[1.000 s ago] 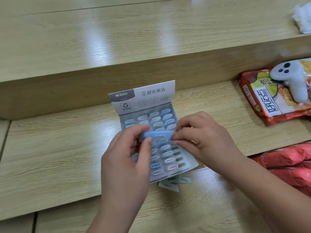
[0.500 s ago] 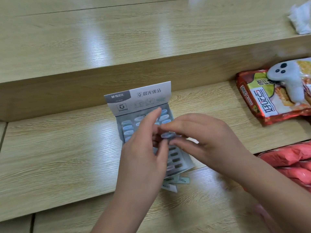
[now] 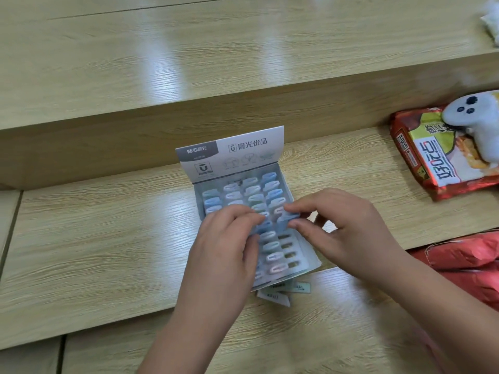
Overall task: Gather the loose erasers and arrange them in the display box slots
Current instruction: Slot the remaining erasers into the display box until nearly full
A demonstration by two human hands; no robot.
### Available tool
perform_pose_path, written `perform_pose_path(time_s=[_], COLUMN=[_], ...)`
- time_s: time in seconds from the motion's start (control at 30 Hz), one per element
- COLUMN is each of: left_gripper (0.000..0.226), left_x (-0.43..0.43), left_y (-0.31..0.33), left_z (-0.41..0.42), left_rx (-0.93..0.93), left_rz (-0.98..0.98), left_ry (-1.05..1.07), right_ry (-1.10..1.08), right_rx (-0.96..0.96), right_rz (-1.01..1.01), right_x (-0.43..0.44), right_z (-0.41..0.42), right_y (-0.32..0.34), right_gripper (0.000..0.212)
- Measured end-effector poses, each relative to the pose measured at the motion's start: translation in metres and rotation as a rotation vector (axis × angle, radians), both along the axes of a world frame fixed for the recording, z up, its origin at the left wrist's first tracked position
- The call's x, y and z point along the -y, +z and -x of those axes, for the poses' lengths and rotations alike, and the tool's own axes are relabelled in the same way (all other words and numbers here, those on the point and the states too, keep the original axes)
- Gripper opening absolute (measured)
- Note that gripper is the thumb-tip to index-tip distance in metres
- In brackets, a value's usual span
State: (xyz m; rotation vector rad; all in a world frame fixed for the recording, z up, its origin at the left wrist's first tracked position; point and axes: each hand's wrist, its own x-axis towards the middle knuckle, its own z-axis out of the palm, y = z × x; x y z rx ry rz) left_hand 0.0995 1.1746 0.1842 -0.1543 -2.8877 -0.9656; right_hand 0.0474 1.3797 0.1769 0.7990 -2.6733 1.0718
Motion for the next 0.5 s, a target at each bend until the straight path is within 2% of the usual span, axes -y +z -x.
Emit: perform_pose_path(time_s=[0.33, 0.5], left_gripper=[0.027, 0.026], left_x=[0.0006, 0.0008], left_y=[-0.0038, -0.0048], left_z=[0.0017, 0.0018], left_rx=[-0.002, -0.002], left_rz=[-0.024, -0.026], left_ry=[-0.002, -0.007], right_ry=[0.023, 0.076], right_rx=[0.015, -0.260], right_rz=[-0.029, -0.358], right_x=[-0.0024, -0.0043], right_z=[0.0021, -0.0012], right_y=[-0.0088, -0.0021], right_gripper=[0.016, 0.017])
